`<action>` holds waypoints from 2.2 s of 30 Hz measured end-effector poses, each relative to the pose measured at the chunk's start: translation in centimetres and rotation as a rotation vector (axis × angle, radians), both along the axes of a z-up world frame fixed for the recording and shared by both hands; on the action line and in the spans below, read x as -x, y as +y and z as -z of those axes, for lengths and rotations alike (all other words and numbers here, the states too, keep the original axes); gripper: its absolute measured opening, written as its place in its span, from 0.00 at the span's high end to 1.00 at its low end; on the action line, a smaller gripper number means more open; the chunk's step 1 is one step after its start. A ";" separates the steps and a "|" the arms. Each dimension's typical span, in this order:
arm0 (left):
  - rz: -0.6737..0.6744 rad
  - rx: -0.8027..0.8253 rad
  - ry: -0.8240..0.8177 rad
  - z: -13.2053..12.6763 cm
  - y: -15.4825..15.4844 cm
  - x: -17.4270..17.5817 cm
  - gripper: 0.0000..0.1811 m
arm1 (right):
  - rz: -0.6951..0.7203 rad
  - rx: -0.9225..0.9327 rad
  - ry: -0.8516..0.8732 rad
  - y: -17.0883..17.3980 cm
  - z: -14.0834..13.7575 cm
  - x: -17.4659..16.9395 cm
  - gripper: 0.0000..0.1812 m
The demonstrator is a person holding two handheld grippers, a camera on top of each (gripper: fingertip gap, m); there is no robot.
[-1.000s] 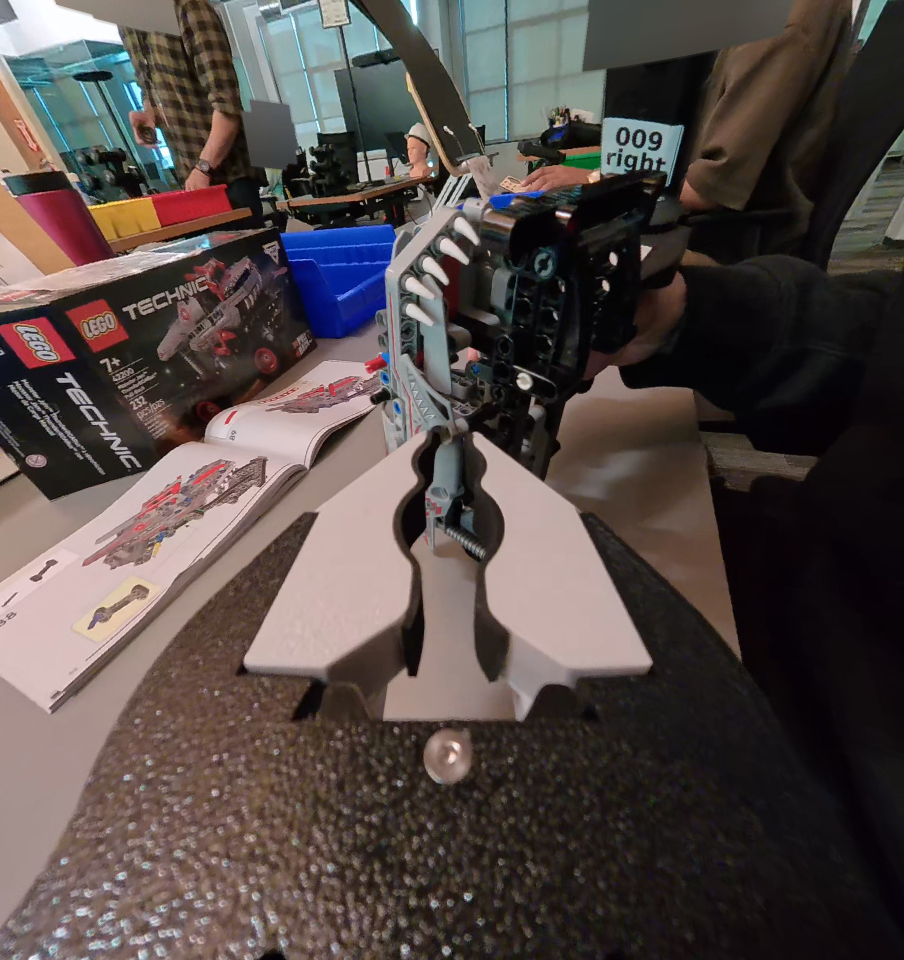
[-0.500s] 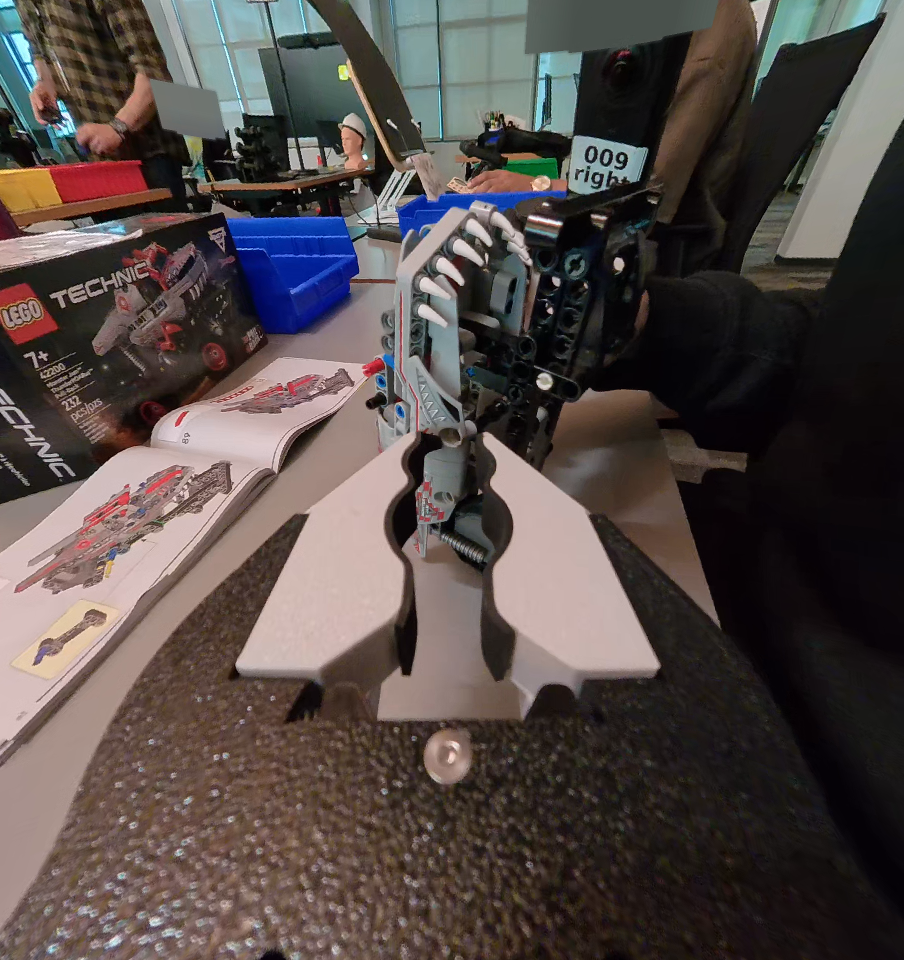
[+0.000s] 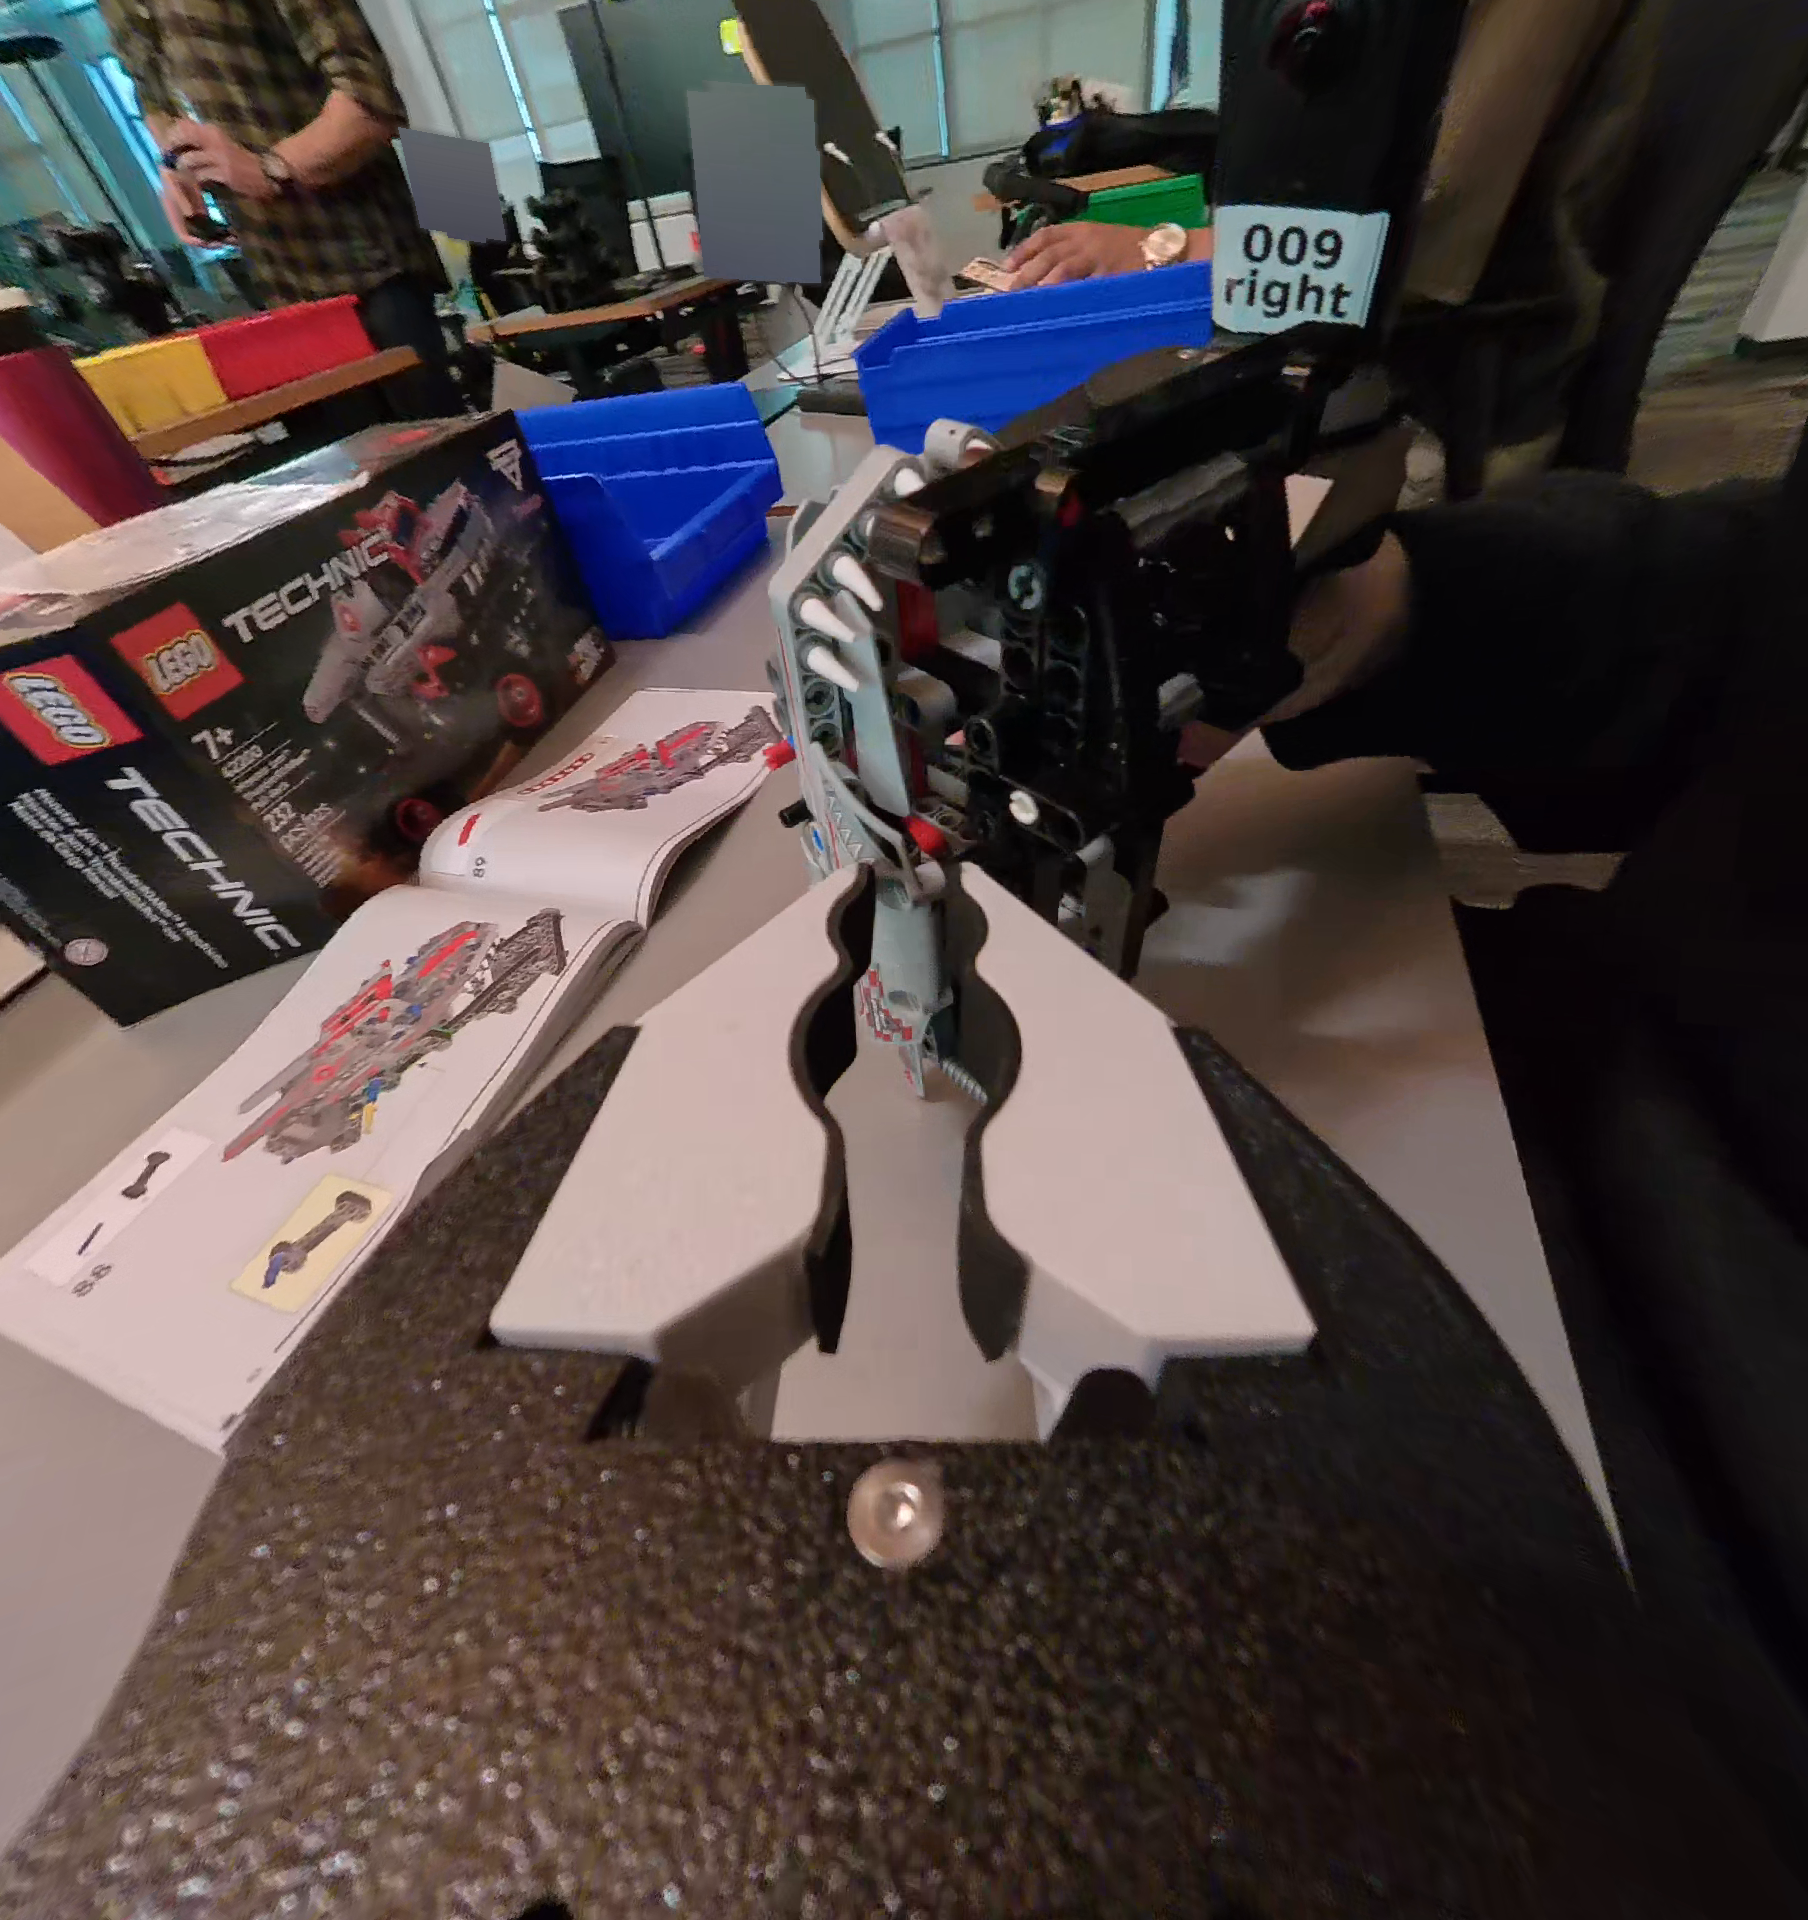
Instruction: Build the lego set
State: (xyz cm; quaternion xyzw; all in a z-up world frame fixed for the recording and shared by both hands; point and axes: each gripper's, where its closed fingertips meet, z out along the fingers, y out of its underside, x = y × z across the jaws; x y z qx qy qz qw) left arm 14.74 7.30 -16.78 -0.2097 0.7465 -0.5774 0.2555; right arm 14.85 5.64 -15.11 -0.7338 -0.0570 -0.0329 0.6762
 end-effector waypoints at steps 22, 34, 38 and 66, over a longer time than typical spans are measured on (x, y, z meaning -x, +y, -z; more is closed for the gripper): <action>0.240 0.154 0.170 0.1 -0.6 0.9 0.97 | 0.004 -0.021 0.006 -0.2 0.0 0.2 0.79; 0.189 0.020 0.178 0.4 -0.4 0.0 0.98 | 0.010 -0.026 0.065 -0.1 0.1 -0.2 0.78; 0.179 0.023 0.167 0.5 -0.5 0.0 0.99 | 0.014 -0.025 0.073 -0.2 0.2 -0.3 0.78; 0.194 -0.040 0.089 0.3 -1.6 1.1 1.00 | -0.004 -0.056 0.122 -3.2 0.4 -0.4 0.78</action>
